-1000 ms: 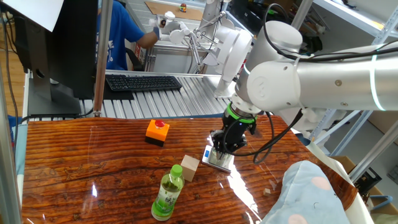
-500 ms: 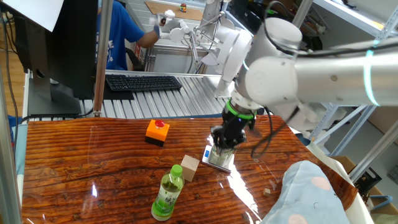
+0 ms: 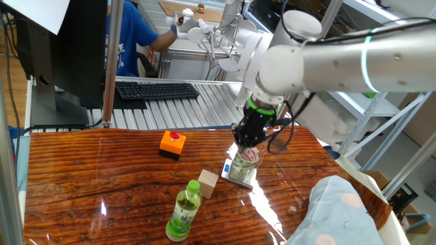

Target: Remove the object from the scale

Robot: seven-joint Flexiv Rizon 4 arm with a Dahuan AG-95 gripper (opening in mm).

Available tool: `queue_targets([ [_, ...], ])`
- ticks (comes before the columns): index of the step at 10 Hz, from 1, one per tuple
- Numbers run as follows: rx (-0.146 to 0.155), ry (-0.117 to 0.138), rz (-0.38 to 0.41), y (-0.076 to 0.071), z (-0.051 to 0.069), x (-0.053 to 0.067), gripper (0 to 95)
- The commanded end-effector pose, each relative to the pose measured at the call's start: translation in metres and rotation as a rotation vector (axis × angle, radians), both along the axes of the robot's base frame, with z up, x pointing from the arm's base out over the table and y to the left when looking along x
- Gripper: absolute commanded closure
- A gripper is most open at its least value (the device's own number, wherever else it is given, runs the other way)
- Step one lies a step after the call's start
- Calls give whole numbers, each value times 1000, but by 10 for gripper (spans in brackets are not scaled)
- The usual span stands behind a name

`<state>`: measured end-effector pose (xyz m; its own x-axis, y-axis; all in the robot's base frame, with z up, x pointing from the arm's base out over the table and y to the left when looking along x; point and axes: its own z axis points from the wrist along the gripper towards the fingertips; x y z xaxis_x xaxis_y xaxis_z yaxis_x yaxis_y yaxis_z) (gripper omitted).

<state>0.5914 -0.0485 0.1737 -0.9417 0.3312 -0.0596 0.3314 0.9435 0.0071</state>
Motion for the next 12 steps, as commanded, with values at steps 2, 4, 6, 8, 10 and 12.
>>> queue_targets([
  [2,5,0,13,-16,-3,33,950],
  [4,4,-6,15,-27,-8,49,950],
  [6,-25,-18,5,-30,-15,52,950],
  [8,-34,-27,-5,-33,-20,51,950],
  [10,-16,-7,-3,-33,-22,51,950],
  [12,2,5,16,-35,-15,50,950],
])
